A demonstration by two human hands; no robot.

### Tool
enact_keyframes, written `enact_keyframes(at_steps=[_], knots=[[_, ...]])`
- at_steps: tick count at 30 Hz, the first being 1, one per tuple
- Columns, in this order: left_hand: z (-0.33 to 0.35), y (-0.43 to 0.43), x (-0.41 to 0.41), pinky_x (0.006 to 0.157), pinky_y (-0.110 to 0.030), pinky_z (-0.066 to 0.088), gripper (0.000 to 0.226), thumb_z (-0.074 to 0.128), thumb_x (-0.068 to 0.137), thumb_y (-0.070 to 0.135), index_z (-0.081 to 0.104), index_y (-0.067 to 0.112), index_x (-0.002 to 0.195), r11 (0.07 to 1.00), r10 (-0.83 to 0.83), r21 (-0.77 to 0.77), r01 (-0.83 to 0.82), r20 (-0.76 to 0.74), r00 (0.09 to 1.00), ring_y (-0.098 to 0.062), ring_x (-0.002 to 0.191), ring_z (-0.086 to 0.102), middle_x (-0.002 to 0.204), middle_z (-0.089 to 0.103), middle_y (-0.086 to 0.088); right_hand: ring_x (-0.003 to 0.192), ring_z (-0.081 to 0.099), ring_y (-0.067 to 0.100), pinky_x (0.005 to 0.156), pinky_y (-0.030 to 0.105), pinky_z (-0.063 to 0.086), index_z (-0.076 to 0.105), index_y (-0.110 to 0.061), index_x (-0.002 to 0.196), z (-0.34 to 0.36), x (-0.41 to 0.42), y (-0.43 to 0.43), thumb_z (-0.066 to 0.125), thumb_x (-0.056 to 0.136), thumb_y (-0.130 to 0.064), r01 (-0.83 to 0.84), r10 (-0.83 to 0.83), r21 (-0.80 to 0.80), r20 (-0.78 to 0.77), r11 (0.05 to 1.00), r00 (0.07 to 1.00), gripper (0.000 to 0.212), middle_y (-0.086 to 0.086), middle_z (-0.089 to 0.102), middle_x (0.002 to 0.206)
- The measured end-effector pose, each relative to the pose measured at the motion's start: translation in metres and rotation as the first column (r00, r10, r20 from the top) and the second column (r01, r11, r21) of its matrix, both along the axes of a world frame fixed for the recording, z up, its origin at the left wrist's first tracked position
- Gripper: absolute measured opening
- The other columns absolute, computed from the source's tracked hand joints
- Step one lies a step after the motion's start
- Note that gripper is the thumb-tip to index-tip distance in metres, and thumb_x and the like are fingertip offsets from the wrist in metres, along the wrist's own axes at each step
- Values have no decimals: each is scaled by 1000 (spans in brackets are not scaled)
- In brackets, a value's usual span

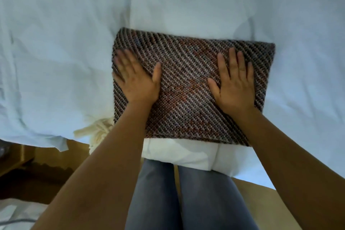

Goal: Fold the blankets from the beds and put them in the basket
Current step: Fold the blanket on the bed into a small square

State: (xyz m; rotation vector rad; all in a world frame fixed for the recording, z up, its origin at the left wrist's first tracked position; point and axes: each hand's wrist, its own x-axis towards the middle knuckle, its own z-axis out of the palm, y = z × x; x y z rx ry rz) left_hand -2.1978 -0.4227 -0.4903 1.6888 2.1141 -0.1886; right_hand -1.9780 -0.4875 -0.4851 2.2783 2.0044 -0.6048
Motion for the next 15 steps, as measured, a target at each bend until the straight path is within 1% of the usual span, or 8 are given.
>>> enact_keyframes(at_steps=[2,4,6,7,8,11,13,15], knots=[[9,15,-19,114,-48,10,102,29,77,77,7,7,147,975,220,-54,-216,93,971,-31,142,10,155,10,-18,144,3,32,109,45,-14,7,-22,148,2,3,-1,37,88,-60,113,-114,34,29,993,993,78,15,6,157],[19,23,-42,107,-45,32,105,43,64,82,34,7,137,967,250,-92,-237,171,953,-32,128,37,138,39,-17,142,7,37,108,56,-3,5,-25,148,5,6,-4,48,75,-72,358,-360,54,20,932,933,97,16,8,156],[29,21,-55,96,-37,41,102,61,53,79,46,10,127,946,310,-202,-255,319,896,-27,115,51,127,53,-11,140,18,35,108,60,16,1,-30,146,9,9,-9,59,59,-77,662,-655,-7,-143,750,742,115,15,17,153],[33,15,-56,95,-35,42,102,70,49,73,47,13,127,906,395,-320,-276,410,822,-24,112,54,128,55,-8,137,24,33,107,57,23,1,-30,146,11,9,-13,64,54,-76,754,-745,-60,-223,655,629,121,13,25,150],[34,7,-57,95,-32,41,100,76,47,65,48,14,128,862,469,-426,-276,463,752,-21,110,55,129,56,-7,134,30,30,107,52,28,5,-29,146,12,9,-17,68,52,-74,794,-785,-107,-272,599,556,122,11,31,147],[33,-7,-55,88,-26,41,86,83,52,41,51,14,127,802,545,-543,-249,497,675,-16,99,57,128,58,-6,126,44,25,104,39,35,24,-19,140,18,14,-26,73,56,-64,798,-806,-198,-327,569,494,107,5,45,139],[33,-7,-55,80,-24,44,79,85,54,30,53,13,124,795,566,-548,-261,515,643,-13,89,60,125,60,-6,118,51,28,99,39,40,34,-14,131,25,16,-28,73,62,-58,792,-814,-231,-307,565,492,91,7,52,132],[37,-11,-56,78,-23,46,74,86,55,25,55,12,122,821,548,-496,-284,542,637,-12,86,60,122,61,-5,112,55,30,92,39,43,40,-11,123,37,14,-32,72,68,-51,787,-796,-185,-302,588,524,75,10,57,125]])
